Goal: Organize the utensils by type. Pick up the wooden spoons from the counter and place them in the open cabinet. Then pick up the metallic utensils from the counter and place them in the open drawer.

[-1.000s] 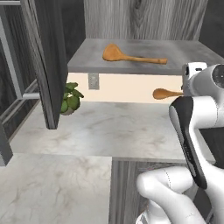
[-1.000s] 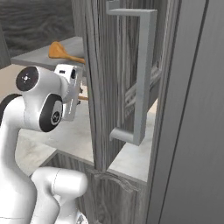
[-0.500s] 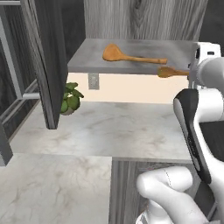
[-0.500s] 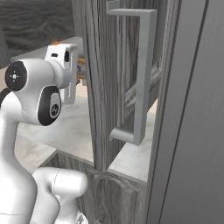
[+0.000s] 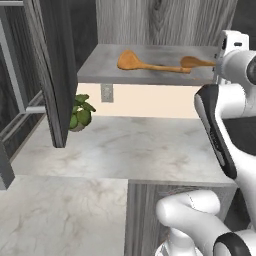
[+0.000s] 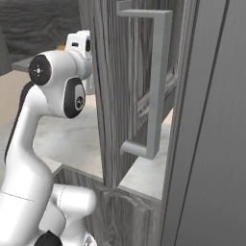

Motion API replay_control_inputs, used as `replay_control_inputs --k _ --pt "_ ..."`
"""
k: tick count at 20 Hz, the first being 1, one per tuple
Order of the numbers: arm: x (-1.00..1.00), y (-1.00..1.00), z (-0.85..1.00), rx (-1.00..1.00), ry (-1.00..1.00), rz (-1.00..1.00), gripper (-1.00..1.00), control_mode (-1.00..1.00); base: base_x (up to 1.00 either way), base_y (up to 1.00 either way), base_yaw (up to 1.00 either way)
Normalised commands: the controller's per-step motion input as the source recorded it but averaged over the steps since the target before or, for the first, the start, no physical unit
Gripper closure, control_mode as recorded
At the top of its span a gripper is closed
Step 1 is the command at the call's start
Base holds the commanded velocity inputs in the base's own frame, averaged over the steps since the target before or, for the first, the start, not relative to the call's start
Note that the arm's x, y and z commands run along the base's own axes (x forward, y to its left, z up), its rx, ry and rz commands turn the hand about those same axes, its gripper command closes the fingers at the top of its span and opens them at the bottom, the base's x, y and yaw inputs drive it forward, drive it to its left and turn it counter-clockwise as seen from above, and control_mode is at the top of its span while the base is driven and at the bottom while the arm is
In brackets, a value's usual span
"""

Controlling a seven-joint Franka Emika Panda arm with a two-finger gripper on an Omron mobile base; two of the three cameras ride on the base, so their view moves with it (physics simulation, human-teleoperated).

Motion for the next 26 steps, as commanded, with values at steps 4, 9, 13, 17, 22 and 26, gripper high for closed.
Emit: replay_control_inputs --k 4,9,13,17,22,26 --pt "0.49 -0.34 0.16 0.00 0.15 0.00 1.00 -1.00 0.00 0.00 0.00" --pt "0.48 -0.36 0.01 0.00 0.03 0.04 1.00 -1.00 0.00 0.00 0.00" --pt "0.45 -0.29 -0.03 0.00 0.03 0.07 1.00 -1.00 0.00 0.00 0.00" --pt "0.27 -0.26 -0.20 0.00 0.06 0.12 1.00 -1.00 0.00 0.00 0.00" --pt "0.25 -0.17 -0.16 0.00 0.06 0.13 1.00 -1.00 0.00 0.00 0.00" --pt "0.26 -0.06 -0.07 -0.01 0.00 0.11 1.00 -1.00 0.00 0.00 0.00"
